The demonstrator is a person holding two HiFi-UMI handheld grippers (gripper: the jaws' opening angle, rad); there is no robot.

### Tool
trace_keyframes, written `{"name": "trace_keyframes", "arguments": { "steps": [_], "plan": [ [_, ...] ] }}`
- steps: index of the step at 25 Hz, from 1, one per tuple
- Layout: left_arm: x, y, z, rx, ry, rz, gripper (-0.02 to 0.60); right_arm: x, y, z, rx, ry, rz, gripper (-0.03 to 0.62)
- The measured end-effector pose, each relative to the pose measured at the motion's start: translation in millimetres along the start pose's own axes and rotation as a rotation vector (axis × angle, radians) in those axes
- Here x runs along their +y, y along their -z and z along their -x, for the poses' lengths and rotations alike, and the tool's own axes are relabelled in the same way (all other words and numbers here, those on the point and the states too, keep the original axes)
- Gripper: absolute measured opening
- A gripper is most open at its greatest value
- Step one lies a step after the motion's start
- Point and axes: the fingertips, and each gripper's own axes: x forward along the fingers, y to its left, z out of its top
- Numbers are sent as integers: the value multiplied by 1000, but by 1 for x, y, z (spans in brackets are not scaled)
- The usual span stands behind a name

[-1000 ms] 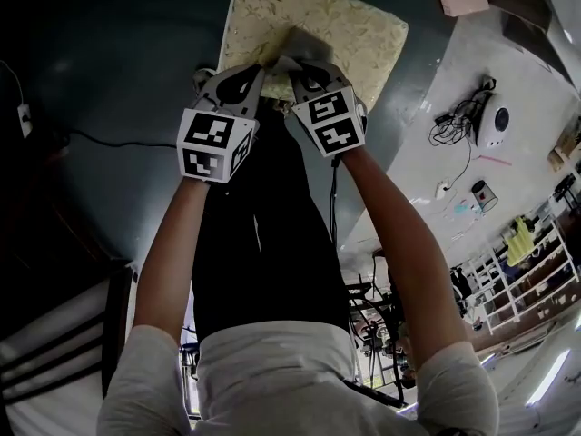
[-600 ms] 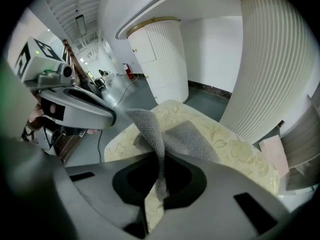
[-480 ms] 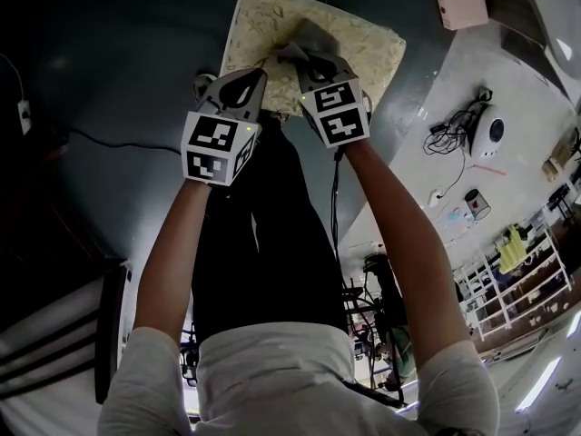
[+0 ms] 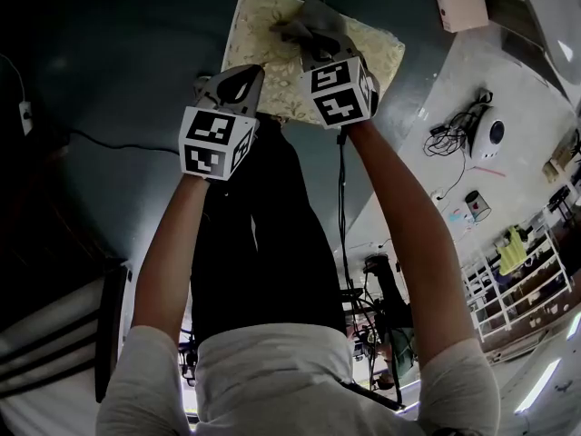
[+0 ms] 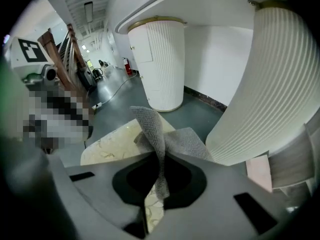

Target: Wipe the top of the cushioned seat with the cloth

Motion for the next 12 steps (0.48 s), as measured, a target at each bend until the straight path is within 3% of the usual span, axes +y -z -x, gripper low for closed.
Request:
{"name": "trace_keyframes", "arguments": {
  "steps": [12],
  "plan": [
    [-5,1,-9,7,16,-4,14,-33,5,2,10,42,-93,20]
  ]
}}
